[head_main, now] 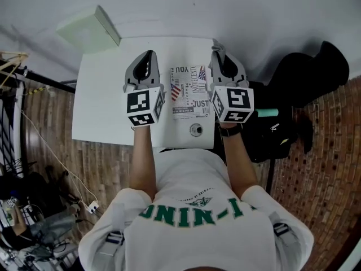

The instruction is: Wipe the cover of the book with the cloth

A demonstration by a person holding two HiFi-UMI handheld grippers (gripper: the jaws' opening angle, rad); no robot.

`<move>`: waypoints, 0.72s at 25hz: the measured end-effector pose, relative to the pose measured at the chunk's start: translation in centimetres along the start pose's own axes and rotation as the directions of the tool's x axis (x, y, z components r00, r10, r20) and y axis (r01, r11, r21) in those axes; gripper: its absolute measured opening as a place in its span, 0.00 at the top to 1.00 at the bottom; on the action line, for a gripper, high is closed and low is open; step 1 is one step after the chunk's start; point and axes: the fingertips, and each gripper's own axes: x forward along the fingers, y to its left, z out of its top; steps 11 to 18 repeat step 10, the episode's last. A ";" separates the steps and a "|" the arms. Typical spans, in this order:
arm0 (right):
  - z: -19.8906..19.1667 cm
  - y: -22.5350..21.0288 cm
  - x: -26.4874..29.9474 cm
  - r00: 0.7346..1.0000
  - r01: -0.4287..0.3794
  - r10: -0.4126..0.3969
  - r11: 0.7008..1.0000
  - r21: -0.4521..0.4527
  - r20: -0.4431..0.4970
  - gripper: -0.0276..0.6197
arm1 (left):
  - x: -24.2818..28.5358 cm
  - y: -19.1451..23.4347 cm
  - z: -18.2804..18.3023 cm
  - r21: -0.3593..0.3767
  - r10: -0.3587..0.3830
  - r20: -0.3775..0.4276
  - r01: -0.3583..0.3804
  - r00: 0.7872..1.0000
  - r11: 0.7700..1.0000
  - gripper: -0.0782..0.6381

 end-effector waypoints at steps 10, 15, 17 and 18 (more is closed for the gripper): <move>-5.0 0.5 2.3 0.989 -0.101 0.101 0.995 0.007 -0.106 0.90 | 3.7 0.3 -12.4 -0.119 -0.034 -0.293 -0.001 0.956 0.993 0.88; -5.0 0.5 2.3 0.989 -0.101 0.101 0.995 0.007 -0.106 0.90 | 3.7 0.3 -12.4 -0.119 -0.034 -0.293 -0.001 0.956 0.993 0.88; -5.0 0.5 2.3 0.989 -0.101 0.101 0.995 0.007 -0.106 0.90 | 3.7 0.3 -12.4 -0.119 -0.034 -0.293 -0.001 0.956 0.993 0.88; -5.0 0.5 2.3 0.989 -0.101 0.101 0.995 0.007 -0.106 0.90 | 3.7 0.3 -12.4 -0.119 -0.034 -0.293 -0.001 0.956 0.993 0.88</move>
